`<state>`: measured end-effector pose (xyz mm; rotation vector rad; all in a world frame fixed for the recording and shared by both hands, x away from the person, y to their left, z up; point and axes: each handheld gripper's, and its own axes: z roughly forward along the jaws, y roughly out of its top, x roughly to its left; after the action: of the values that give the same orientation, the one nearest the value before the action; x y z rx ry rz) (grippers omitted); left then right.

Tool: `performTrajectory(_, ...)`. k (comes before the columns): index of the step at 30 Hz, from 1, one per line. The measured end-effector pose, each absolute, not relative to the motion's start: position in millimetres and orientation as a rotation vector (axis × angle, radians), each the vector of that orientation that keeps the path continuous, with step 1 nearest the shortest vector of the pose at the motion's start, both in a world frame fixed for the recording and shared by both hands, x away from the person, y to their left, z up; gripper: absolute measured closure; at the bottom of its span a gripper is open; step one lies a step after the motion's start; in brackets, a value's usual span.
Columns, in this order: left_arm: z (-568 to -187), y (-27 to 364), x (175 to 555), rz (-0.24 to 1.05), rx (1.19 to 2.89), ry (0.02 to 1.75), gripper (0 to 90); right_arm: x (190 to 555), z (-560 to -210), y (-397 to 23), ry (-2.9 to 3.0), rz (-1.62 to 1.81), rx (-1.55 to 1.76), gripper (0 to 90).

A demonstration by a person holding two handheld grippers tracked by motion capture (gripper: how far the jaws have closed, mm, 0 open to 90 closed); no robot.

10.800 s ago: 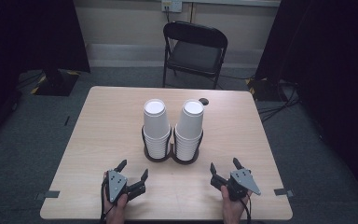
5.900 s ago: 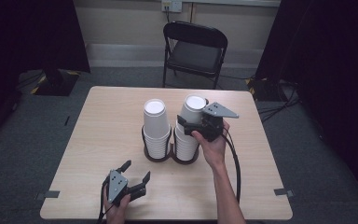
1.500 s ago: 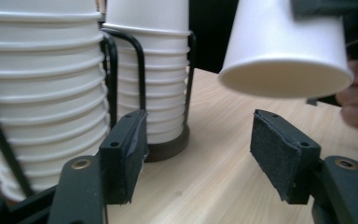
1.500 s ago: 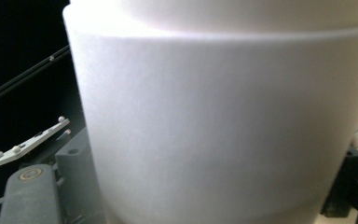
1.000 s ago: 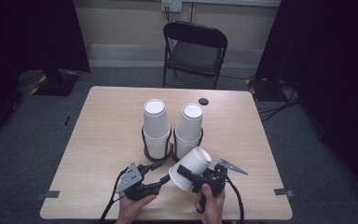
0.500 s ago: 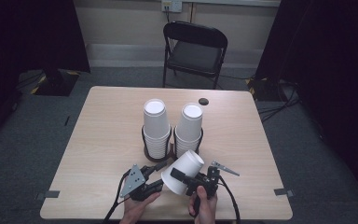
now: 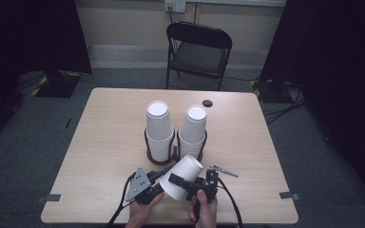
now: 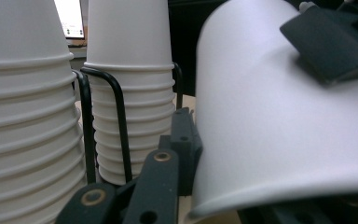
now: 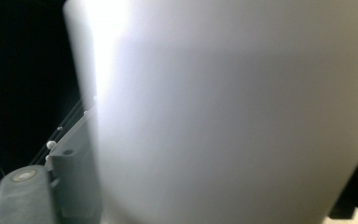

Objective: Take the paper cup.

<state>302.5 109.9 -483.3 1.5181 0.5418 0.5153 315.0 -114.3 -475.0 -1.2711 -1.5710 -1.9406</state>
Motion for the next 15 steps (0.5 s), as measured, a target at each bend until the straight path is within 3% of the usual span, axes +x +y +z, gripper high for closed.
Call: performTrajectory(15, -483.7, 115.2, 301.5, 0.433, 1.564, 0.513, 85.6, 316.2, -465.6, -119.9, -1.654, -2.009, -1.321, 12.1)
